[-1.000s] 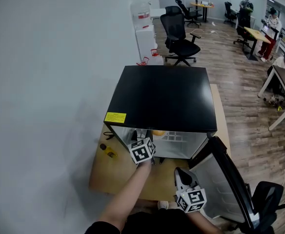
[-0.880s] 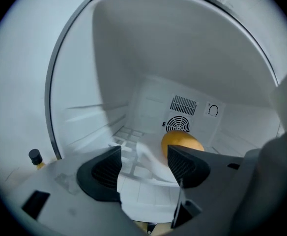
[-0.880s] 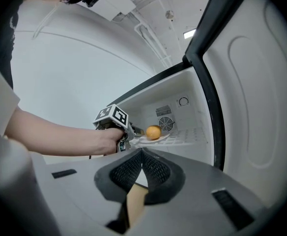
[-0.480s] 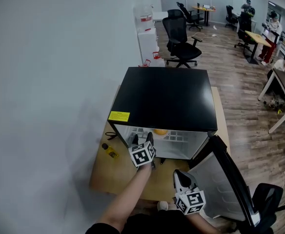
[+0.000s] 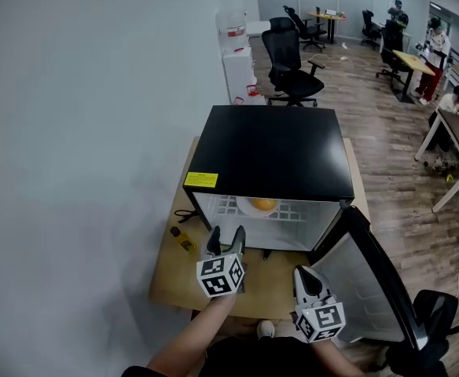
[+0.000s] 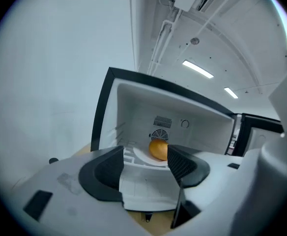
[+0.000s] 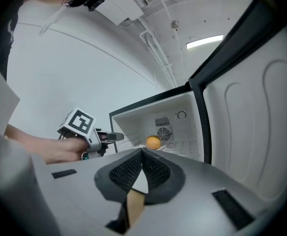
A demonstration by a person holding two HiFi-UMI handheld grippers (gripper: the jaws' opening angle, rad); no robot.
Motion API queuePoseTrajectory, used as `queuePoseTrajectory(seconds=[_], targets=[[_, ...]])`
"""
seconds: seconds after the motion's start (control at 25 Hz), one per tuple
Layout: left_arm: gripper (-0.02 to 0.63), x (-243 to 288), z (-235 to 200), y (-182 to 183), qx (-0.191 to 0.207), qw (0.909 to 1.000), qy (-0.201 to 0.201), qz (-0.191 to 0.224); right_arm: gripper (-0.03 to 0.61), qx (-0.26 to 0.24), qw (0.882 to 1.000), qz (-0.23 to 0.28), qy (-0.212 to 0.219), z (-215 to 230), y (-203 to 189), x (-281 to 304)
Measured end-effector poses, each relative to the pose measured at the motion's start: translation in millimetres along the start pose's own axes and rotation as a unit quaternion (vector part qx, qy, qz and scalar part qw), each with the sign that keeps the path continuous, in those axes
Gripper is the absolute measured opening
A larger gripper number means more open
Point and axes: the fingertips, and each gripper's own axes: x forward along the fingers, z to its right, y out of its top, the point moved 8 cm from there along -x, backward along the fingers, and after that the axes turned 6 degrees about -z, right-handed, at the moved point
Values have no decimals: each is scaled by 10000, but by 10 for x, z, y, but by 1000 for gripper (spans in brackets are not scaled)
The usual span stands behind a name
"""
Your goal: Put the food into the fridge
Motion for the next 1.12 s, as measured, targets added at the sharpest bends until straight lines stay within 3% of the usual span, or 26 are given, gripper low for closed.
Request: queuePoseTrajectory(seconds=[0.2, 0.32, 0.44, 0.52, 0.84, 1.12], targets=[[268, -732, 192, -6, 491, 9971, -462, 340, 60, -216, 9996, 82, -182, -238, 159, -226], [258, -1199, 252, -115, 500, 9952, -763, 366, 60, -284, 9991, 147, -267, -440, 248, -406], [66, -1633, 267, -228, 533, 9931, -934, 466, 60, -373, 9985, 230, -329, -662, 310, -582], [27, -1873, 295, -300, 642, 9920, -1001, 420, 60, -419, 9981, 253, -387, -813, 326, -694], [12, -2744, 364, -440, 983, 9842, -1445, 294, 60, -502, 9969, 158, -580, -1589, 183, -1278], [12, -3290, 248, -637, 1006, 9817, -1597, 246, 60, -481, 9955, 89, -816, -2134, -80, -1724]])
